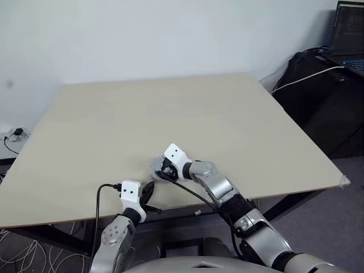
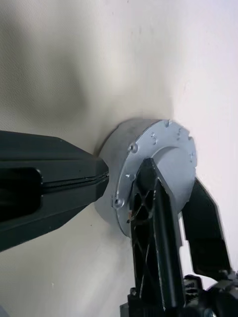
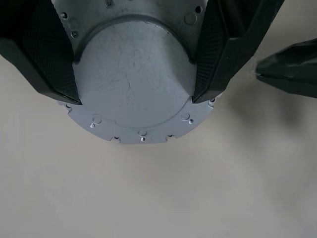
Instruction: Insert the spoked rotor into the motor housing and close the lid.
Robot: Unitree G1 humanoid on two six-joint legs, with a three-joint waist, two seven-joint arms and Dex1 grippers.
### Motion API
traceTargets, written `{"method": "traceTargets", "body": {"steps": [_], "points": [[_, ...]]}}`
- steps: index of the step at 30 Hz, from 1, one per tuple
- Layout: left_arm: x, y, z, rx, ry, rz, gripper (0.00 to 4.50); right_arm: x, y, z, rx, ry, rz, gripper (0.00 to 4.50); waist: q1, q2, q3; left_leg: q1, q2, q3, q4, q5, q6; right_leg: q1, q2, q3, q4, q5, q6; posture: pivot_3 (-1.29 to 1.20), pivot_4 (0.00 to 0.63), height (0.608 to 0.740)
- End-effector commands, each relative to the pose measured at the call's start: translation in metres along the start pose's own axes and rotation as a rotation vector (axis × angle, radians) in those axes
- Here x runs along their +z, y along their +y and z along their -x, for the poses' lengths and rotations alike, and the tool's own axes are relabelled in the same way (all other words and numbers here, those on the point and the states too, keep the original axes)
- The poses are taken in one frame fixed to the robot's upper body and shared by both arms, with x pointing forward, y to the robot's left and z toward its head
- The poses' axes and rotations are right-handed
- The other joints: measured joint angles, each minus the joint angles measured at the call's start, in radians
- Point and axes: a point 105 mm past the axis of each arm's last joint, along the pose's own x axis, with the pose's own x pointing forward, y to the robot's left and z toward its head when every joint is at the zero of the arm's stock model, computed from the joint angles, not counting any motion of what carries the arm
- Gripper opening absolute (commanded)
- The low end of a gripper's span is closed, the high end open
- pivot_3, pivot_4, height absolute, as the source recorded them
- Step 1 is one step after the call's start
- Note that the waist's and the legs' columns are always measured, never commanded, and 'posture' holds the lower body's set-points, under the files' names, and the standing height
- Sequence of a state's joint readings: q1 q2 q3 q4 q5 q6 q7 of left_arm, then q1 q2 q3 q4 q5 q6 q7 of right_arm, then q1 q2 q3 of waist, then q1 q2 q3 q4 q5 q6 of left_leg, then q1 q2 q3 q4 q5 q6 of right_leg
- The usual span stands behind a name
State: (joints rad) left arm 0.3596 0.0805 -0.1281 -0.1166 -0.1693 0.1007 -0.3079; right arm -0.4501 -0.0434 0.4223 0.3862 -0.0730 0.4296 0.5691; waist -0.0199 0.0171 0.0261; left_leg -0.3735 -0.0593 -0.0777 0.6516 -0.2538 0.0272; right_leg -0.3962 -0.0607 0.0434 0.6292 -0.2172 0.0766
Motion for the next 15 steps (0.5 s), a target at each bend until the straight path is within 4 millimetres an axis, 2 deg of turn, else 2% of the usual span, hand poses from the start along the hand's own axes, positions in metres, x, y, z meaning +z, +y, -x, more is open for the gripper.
{"method": "traceTargets", "body": {"steps": [1,9,15], "points": [[0.016,-0.004,-0.002,-0.014,-0.058,-0.01,0.0,-0.001,-0.009,0.002,-0.031,0.039,0.002,3.19,0.0,0.001,-0.001,0.0,0.0,0.0,0.0,0.0,0.0,0.0,0.0,0.0,0.0,0.0,0.0,0.0,0.0,0.74],[0.019,0.001,-0.001,0.005,-0.074,-0.033,0.0,-0.005,-0.007,0.004,-0.013,0.076,0.02,3.19,0.003,0.001,-0.001,0.001,0.0,0.0,0.0,0.0,0.0,0.001,0.0,0.0,0.0,0.0,0.0,0.0,0.0,0.74],[0.055,0.041,-0.007,0.18,-0.188,-0.025,0.0,-0.006,-0.007,0.005,-0.018,0.076,0.015,3.19,0.009,0.001,-0.001,0.001,0.0,-0.001,0.0,0.0,-0.001,0.001,0.0,-0.001,0.0,0.0,0.0,0.0,0.0,0.74]]}}
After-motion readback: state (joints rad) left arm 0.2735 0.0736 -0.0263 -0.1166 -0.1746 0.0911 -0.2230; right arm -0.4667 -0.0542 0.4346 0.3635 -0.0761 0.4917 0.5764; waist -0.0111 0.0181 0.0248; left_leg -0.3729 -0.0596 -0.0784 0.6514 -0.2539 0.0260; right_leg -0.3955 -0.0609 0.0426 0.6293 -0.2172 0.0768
